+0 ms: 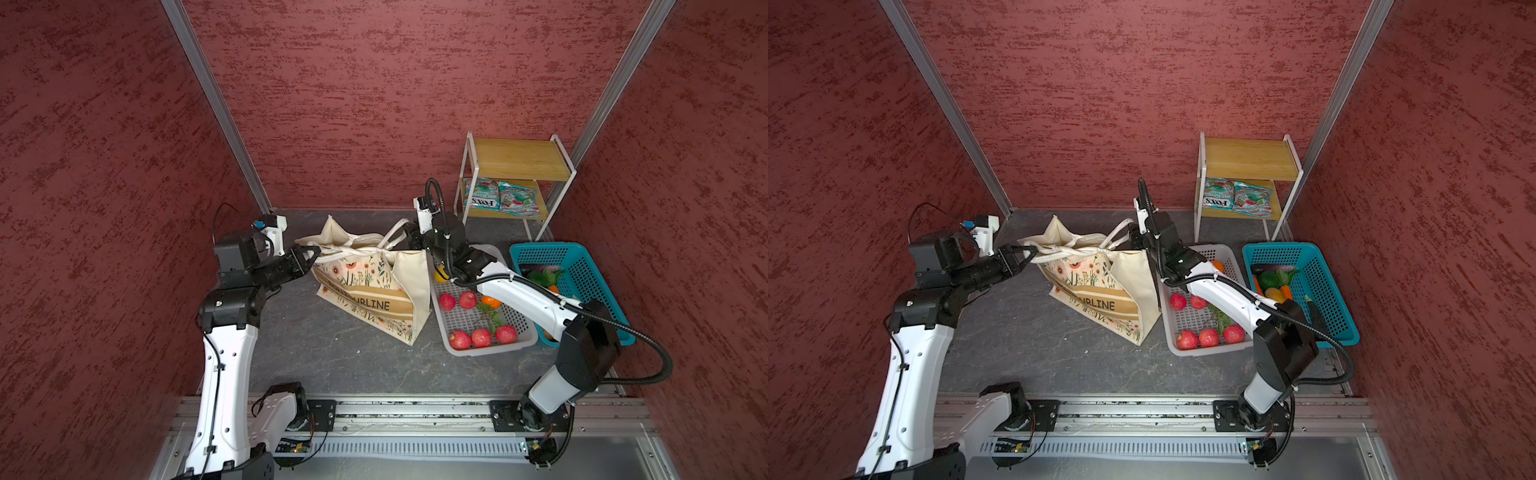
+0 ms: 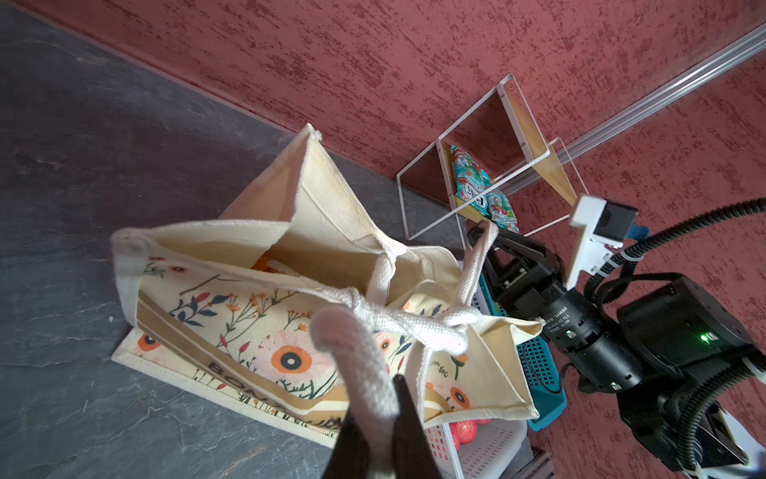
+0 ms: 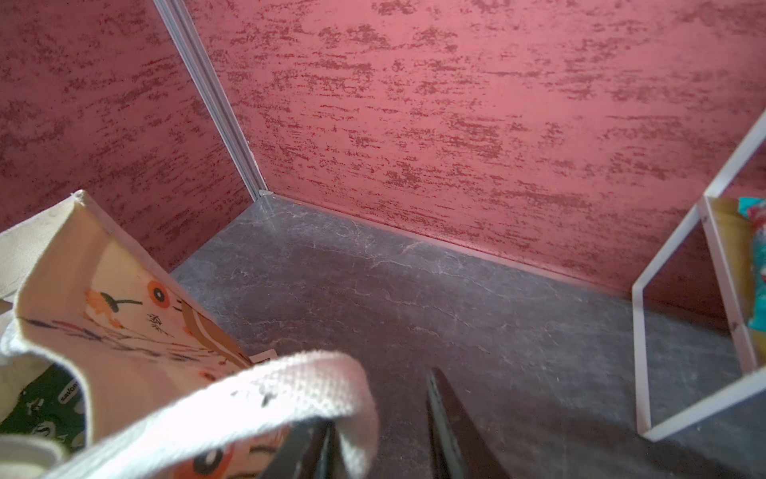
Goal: Place the food into the grocery bag and tie it
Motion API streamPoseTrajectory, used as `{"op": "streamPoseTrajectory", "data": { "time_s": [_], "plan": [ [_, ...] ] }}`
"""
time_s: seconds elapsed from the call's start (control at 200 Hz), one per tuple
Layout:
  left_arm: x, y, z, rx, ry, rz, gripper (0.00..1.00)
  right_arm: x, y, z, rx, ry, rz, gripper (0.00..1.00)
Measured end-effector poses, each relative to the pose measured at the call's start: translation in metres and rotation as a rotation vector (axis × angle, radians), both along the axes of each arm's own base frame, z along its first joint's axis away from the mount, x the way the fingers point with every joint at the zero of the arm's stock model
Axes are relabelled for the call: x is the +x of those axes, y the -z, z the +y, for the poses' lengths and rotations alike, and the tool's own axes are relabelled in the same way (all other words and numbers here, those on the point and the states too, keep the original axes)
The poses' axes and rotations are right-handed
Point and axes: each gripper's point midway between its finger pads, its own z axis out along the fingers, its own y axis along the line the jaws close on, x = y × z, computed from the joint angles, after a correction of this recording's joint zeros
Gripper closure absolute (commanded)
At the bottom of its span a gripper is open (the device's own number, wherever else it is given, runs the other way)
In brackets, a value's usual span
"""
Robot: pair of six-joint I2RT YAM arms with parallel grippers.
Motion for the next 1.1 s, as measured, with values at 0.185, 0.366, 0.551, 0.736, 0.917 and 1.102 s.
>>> {"op": "streamPoseTrajectory", "data": {
  "time_s": [0.185, 0.366, 0.551, 0.736, 0.917, 1.102],
  "plan": [
    [-0.001, 0.005, 0.002, -0.013, -0.003, 0.016, 1.00, -0.013, -0.005, 0.004, 0.080, -0.065, 0.039, 0.95],
    [-0.002, 0.005, 0.000, -0.019, 0.005, 0.017, 1.00, -0.015, 0.001, 0.005, 0.099, -0.104, 0.083, 1.00],
    [-0.001, 0.006, 0.002, -0.022, -0.004, 0.021, 1.00, -0.014, 0.002, 0.002, 0.114, -0.082, 0.098, 1.00],
    [-0.002, 0.015, 0.023, -0.045, -0.101, 0.080, 1.00, -0.019, -0.001, -0.011, 0.161, -0.020, 0.131, 1.00],
    [-0.006, 0.030, 0.034, -0.070, -0.157, 0.130, 1.00, -0.040, -0.004, -0.025, 0.238, 0.001, 0.184, 1.00],
    [-0.009, 0.057, 0.040, -0.098, -0.178, 0.192, 1.00, -0.052, 0.009, -0.034, 0.279, 0.014, 0.243, 1.00]
  ]
}}
